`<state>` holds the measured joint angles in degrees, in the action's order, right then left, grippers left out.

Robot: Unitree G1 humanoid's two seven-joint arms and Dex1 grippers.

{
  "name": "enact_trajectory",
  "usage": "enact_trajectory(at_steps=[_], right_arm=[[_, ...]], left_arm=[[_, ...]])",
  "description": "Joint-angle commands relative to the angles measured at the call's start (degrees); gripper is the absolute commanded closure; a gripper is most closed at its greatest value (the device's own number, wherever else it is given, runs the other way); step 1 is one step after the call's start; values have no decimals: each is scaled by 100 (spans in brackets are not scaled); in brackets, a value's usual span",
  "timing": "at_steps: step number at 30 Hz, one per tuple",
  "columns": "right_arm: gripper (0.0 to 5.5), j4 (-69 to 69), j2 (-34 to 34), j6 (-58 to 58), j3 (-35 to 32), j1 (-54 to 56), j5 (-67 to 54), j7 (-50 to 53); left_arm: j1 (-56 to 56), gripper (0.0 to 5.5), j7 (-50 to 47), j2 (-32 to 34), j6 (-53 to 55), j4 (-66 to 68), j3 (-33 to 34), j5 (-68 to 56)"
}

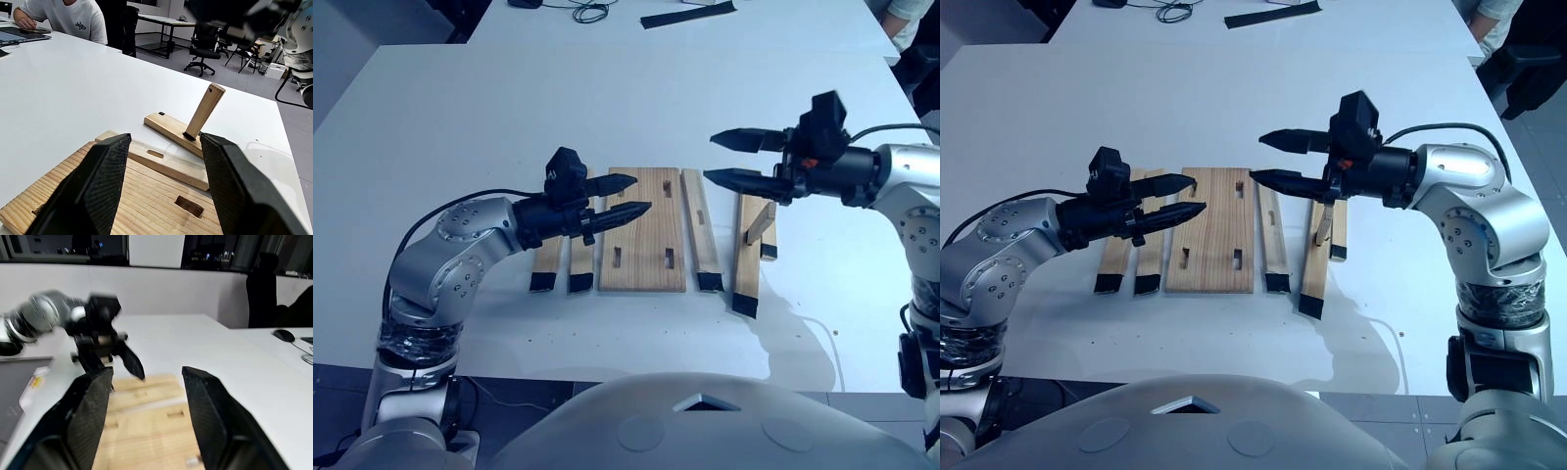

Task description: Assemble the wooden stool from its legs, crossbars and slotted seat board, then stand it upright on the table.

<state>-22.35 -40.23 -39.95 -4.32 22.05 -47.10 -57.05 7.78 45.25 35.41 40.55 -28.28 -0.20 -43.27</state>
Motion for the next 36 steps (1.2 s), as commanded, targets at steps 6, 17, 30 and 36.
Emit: enact_trajectory(at_steps=[6, 17, 30, 36], right_arm=[[289, 410, -370, 741, 695, -922, 1106, -319], [289, 606, -427, 1253, 579, -1223, 1276, -454], [289, -1001, -962, -968, -2135, -1032, -4387, 1766], [289, -1794, -1517, -1597, -2233, -3482, -3251, 203]], left_arm=[[78, 287, 42, 46, 42, 44, -27, 21], [71, 287, 27, 54, 77, 51, -23, 5], [-388, 287, -238, 8, 49, -244, 221, -82], [-659, 287, -334, 13, -1, -347, 369, -91]])
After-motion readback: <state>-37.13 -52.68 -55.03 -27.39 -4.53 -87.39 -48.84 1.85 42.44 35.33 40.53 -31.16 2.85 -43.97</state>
